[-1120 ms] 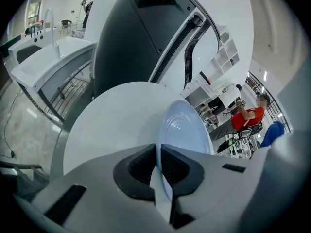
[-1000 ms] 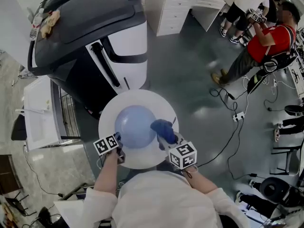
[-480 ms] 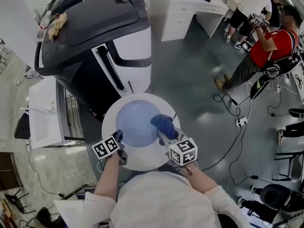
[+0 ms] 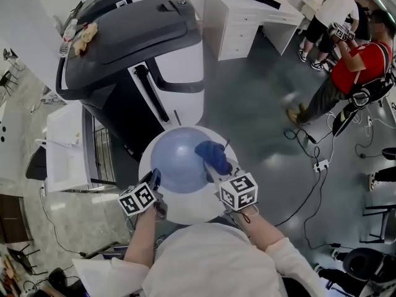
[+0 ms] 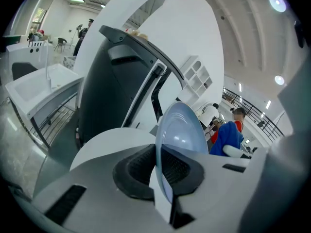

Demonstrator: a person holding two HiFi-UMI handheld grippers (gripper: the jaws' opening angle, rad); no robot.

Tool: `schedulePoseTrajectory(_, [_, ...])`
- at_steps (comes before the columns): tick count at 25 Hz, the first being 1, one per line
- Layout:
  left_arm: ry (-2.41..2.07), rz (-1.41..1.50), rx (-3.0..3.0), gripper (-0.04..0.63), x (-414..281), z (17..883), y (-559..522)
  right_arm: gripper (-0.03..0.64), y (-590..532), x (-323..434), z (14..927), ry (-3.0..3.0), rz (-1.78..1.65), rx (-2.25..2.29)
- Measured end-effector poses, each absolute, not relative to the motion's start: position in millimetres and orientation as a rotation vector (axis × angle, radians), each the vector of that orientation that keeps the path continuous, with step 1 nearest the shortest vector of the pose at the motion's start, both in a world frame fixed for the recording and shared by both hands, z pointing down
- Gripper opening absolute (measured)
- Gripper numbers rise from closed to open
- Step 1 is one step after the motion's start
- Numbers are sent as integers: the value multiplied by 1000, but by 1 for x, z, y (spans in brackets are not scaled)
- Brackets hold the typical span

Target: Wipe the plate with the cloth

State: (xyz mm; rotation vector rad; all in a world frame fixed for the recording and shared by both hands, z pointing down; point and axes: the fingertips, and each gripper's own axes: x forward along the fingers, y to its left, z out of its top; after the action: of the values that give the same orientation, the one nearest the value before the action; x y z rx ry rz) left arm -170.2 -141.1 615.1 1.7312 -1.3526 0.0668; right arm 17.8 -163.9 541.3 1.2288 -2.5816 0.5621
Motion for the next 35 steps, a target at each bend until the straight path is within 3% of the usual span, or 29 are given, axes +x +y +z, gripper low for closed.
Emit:
schedulePoseTrajectory(24, [-1406,-1,1861,43,-156,556,-122,86,-177,-39,518,-2606,409,1077])
schedulePoseTrajectory(35, [-1446,-32,1890,43,-164,539,-138,86,-142,-86,544,-2566,355,801])
